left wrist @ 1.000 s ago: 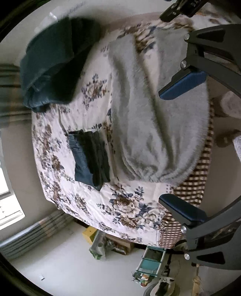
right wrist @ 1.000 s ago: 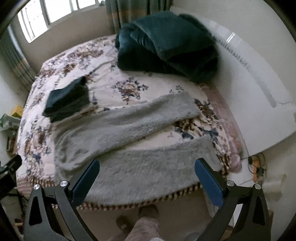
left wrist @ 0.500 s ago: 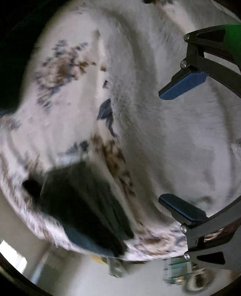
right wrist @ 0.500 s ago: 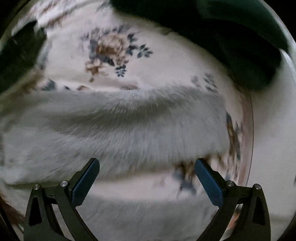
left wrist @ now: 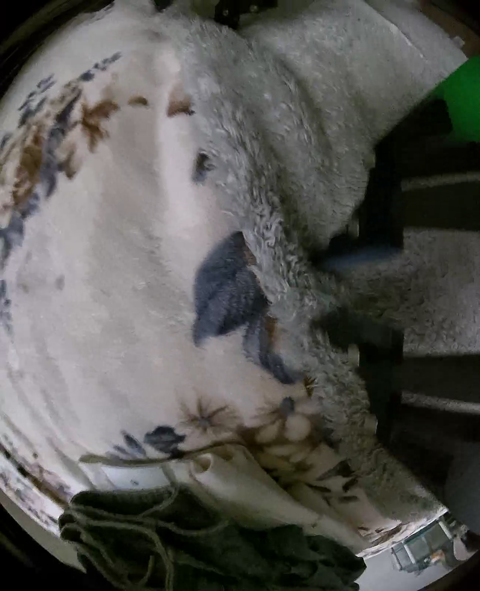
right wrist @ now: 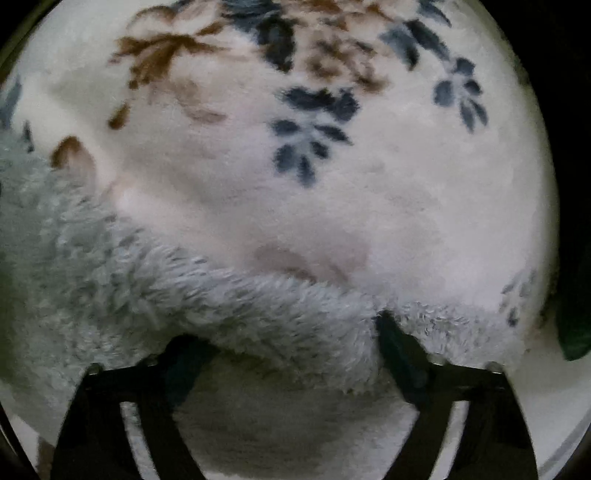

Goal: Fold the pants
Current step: 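Grasp the pants edge with the left gripper while the right gripper grasps it too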

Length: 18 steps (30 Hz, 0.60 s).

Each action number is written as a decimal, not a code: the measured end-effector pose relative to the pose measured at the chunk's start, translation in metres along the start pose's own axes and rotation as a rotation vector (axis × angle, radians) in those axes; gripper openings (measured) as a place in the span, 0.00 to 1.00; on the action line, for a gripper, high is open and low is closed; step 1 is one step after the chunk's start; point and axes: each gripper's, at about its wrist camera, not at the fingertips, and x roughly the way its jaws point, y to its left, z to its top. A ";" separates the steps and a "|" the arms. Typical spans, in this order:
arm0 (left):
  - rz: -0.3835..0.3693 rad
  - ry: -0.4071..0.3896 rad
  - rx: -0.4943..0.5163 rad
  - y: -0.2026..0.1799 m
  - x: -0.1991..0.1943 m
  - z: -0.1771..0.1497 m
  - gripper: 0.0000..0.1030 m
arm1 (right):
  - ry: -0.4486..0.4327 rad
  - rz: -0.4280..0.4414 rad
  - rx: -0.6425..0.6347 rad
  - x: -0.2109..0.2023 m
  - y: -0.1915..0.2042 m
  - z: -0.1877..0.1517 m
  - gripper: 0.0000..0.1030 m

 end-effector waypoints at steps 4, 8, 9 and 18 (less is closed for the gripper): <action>0.006 -0.040 -0.044 0.007 -0.016 -0.010 0.06 | -0.086 0.036 0.080 -0.007 -0.006 -0.021 0.25; 0.012 -0.099 -0.105 0.010 -0.045 -0.020 0.05 | -0.138 0.072 0.184 -0.010 -0.017 -0.036 0.13; 0.009 -0.106 -0.114 0.011 -0.051 -0.025 0.05 | -0.170 0.098 0.261 -0.014 -0.023 -0.051 0.11; -0.028 -0.221 -0.264 0.011 -0.140 -0.099 0.04 | -0.328 0.110 0.419 -0.060 -0.021 -0.127 0.09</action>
